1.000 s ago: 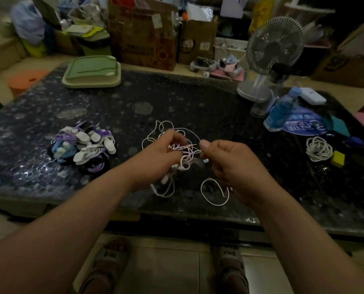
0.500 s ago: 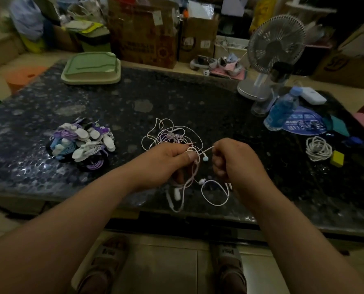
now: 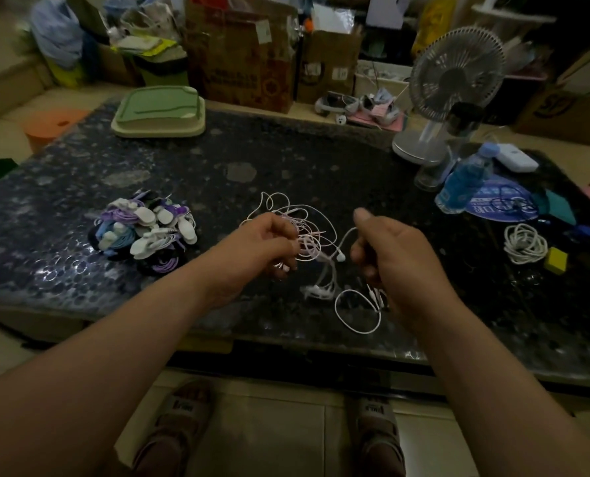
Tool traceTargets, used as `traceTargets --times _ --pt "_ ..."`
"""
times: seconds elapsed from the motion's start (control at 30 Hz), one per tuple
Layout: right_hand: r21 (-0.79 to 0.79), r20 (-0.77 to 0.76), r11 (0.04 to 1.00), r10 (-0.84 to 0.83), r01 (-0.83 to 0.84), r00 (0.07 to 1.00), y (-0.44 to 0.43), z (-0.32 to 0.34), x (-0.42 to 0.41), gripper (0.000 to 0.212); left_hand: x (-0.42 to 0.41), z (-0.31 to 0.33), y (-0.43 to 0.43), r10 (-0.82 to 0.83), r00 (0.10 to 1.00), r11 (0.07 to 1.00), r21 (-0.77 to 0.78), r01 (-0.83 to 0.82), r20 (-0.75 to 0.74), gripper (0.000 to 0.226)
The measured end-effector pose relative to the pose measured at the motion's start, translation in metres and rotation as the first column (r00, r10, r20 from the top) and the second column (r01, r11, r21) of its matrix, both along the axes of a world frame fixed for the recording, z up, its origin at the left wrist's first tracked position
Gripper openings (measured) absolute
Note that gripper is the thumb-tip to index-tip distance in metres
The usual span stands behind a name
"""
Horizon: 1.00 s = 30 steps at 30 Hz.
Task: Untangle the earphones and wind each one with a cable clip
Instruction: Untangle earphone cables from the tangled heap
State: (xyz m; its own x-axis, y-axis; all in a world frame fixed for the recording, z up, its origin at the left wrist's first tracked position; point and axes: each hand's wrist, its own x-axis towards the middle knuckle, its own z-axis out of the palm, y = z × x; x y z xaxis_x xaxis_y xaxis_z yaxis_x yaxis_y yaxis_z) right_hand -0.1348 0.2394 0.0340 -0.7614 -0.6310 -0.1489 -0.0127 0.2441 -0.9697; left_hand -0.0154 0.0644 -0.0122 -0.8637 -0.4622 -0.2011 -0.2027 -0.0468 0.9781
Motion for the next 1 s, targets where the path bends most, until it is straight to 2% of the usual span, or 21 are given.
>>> traceTargets --times 0.07,0.17,0.27,0.37,0.5,0.57,0.6,0.63,0.67,0.7,0.73,0.77,0.83,0.9,1.0 --pt "-0.001 -0.049 0.998 0.059 -0.059 0.997 -0.002 -0.003 0.003 0.038 0.001 -0.002 0.001 0.035 0.999 0.994 -0.099 -0.037 -0.02 0.036" --pt "-0.061 -0.041 0.989 0.133 -0.135 0.99 -0.004 -0.005 0.009 0.034 0.001 0.001 0.009 -0.066 0.997 0.974 -0.219 0.054 -0.05 0.047" --pt "-0.184 0.077 0.972 0.162 -0.145 0.984 -0.004 -0.006 0.005 0.029 0.0 0.004 0.016 -0.182 0.982 0.95 -0.268 0.16 -0.06 0.033" --pt "-0.209 0.149 0.963 0.203 -0.17 0.968 -0.002 -0.009 -0.003 0.028 0.001 0.004 0.016 -0.205 0.978 0.928 -0.327 0.181 -0.043 0.013" --pt "-0.346 0.344 0.935 0.207 -0.081 0.916 -0.002 -0.006 -0.008 0.023 0.003 0.001 0.009 -0.163 0.986 0.929 -0.331 0.167 0.04 0.015" --pt "-0.339 0.444 0.94 0.182 -0.024 0.877 -0.001 -0.003 -0.01 0.027 0.006 0.003 0.006 -0.144 0.989 0.936 -0.318 0.147 0.036 0.016" --pt "-0.265 0.437 0.963 0.159 -0.042 0.885 0.0 -0.003 -0.009 0.029 0.007 0.004 0.006 -0.122 0.992 0.943 -0.308 0.123 0.023 0.015" --pt "-0.123 0.346 0.986 0.15 -0.114 0.926 0.001 -0.004 -0.008 0.032 0.007 0.005 0.005 -0.103 0.995 0.948 -0.303 0.101 0.012 0.015" --pt "0.084 0.162 0.977 0.181 -0.196 0.97 0.002 -0.008 -0.006 0.035 0.008 0.006 0.005 -0.101 0.995 0.943 -0.317 0.098 0.008 0.015" --pt "0.267 -0.033 0.933 0.259 -0.241 0.965 0.003 -0.012 -0.002 0.035 0.008 0.006 0.005 -0.113 0.993 0.924 -0.366 0.111 0.017 0.015" --pt "0.373 -0.174 0.896 0.322 -0.24 0.931 0.002 -0.016 0.001 0.034 0.006 0.006 0.006 -0.132 0.991 0.893 -0.43 0.133 0.032 0.015" --pt "0.372 -0.223 0.901 0.322 -0.224 0.92 0.0 -0.019 0.003 0.03 0.006 0.006 0.008 -0.153 0.987 0.856 -0.492 0.157 0.05 0.014" --pt "0.278 -0.177 0.931 0.29 -0.235 0.94 -0.003 -0.021 0.007 0.029 0.004 0.005 0.013 -0.195 0.978 0.799 -0.567 0.201 0.071 0.013" --pt "0.292 -0.185 0.917 0.333 -0.272 0.925 -0.006 -0.024 0.005 0.025 0.003 0.004 0.018 -0.218 0.973 0.752 -0.622 0.217 0.075 0.009" --pt "0.293 -0.122 0.911 0.338 -0.292 0.933 -0.007 -0.028 0.002 0.029 0.004 0.004 0.017 -0.213 0.974 0.763 -0.609 0.215 0.078 0.012"
